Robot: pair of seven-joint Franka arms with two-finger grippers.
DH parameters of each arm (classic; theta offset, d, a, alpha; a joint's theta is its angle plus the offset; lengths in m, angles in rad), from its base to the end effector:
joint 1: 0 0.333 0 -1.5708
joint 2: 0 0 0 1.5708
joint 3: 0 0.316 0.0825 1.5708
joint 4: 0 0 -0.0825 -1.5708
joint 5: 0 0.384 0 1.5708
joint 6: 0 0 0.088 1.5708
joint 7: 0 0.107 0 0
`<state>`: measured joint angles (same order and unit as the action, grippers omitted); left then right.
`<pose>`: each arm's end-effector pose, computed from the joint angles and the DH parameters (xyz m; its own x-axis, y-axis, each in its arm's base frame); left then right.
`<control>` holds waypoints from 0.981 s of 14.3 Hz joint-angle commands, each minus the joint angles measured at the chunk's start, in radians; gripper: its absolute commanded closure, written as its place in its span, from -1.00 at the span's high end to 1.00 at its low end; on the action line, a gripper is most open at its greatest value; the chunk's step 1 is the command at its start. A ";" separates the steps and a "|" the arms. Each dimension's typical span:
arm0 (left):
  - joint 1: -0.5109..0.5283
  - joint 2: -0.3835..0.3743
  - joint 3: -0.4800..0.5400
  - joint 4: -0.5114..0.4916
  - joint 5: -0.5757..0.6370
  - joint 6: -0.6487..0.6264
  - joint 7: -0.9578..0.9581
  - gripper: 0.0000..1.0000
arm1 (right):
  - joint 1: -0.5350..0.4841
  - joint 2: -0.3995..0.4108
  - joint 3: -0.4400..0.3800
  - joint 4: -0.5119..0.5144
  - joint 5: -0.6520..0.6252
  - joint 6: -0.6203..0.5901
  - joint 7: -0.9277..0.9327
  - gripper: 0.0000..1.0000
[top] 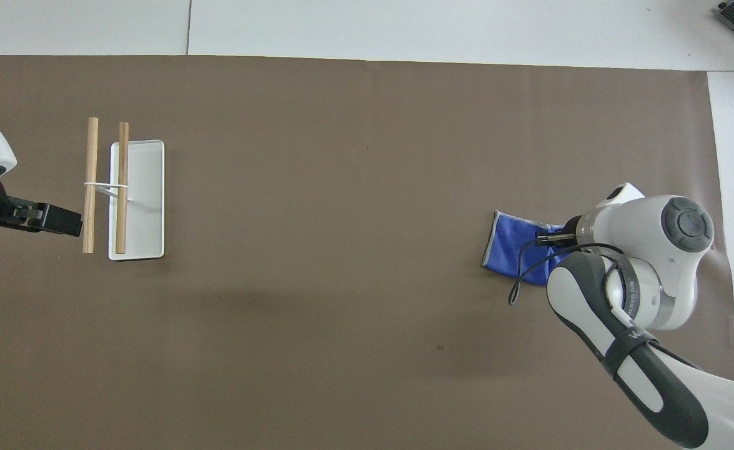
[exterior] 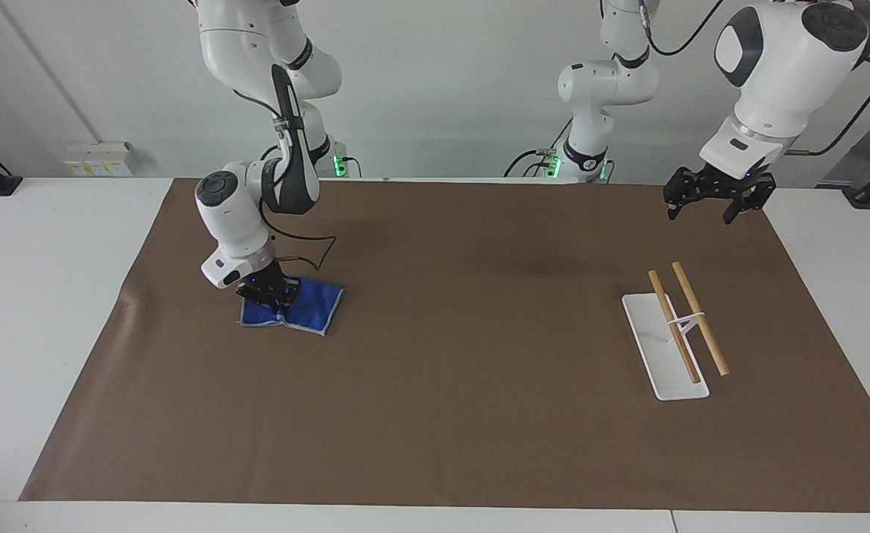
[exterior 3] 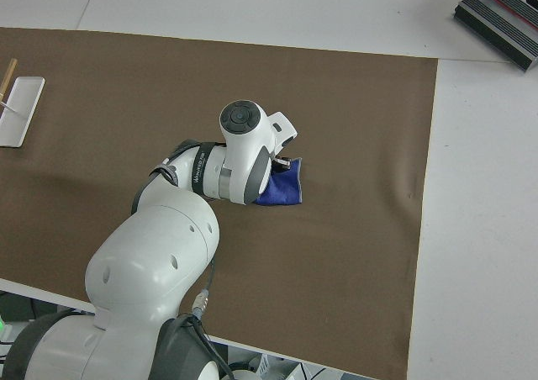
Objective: Right arm passes towel to left arm to hang
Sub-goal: 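Close the right gripper on the towel edge and lift it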
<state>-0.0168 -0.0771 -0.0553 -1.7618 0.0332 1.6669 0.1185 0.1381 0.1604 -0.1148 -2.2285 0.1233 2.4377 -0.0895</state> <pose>0.5337 -0.0363 0.5842 0.9811 -0.1922 -0.0223 -0.1929 -0.9806 -0.0349 0.5476 0.0133 0.3059 0.9984 0.0210 0.0533 0.0243 -0.9978 -0.0615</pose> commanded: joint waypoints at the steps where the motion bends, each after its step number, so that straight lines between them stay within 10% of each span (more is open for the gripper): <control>1: -0.015 -0.027 0.014 -0.027 0.014 0.007 -0.002 1.00 | -0.002 -0.007 0.004 0.065 0.022 -0.051 0.004 -1.00; 5: -0.015 -0.027 0.014 -0.027 0.014 0.007 -0.002 1.00 | 0.023 -0.013 0.026 0.165 0.057 -0.094 0.007 -1.00; 14: -0.015 -0.027 0.014 -0.027 0.014 0.007 -0.002 1.00 | 0.041 -0.005 0.101 0.286 0.853 -0.146 0.033 -1.00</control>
<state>-0.0168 -0.0771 -0.0553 -1.7618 0.0332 1.6669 0.1185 0.1793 0.1520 -0.0406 -1.9596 0.8391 2.3022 -0.0742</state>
